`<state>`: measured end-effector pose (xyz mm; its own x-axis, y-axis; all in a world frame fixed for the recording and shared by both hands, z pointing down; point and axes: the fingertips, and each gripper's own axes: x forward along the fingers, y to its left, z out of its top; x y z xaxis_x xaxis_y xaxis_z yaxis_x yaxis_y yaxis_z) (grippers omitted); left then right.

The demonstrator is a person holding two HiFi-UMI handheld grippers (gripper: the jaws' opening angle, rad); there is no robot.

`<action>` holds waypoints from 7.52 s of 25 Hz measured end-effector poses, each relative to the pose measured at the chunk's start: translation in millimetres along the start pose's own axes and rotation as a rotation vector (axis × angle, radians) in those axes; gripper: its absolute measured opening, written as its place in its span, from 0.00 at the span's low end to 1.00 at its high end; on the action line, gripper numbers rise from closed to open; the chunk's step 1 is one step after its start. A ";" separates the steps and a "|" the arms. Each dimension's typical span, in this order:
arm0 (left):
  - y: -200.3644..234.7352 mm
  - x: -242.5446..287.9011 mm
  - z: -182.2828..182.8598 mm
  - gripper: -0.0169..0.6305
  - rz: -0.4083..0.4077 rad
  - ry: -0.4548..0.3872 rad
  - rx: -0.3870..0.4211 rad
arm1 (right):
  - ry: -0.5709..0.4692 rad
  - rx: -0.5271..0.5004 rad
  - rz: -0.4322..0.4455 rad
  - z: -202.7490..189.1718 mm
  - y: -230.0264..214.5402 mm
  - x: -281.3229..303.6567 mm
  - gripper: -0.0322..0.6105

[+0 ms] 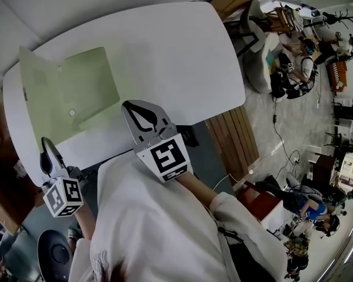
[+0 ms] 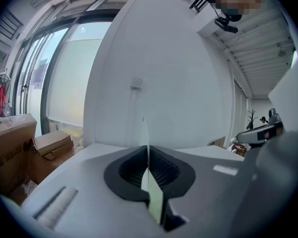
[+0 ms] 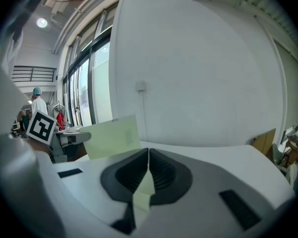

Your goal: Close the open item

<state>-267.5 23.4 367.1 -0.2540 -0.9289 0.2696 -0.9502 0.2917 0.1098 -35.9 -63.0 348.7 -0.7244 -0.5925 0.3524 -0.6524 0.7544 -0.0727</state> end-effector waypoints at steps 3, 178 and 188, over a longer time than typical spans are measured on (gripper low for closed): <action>0.2 1.7 -3.4 0.04 -0.010 0.008 0.016 | 0.001 0.005 -0.003 -3.4 2.0 3.3 0.07; -130.0 21.6 -28.7 0.05 -0.230 0.072 0.285 | 0.024 0.040 0.020 -14.5 -30.2 -11.4 0.07; -135.7 19.2 -33.8 0.05 -0.194 0.069 0.321 | -0.006 0.042 0.039 -19.8 -35.1 -19.9 0.07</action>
<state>-137.4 -26.3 389.7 -0.0614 -0.9390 0.3383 -0.9905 0.0154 -0.1368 5.8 -72.2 362.8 -0.7506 -0.5649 0.3427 -0.6324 0.7645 -0.1251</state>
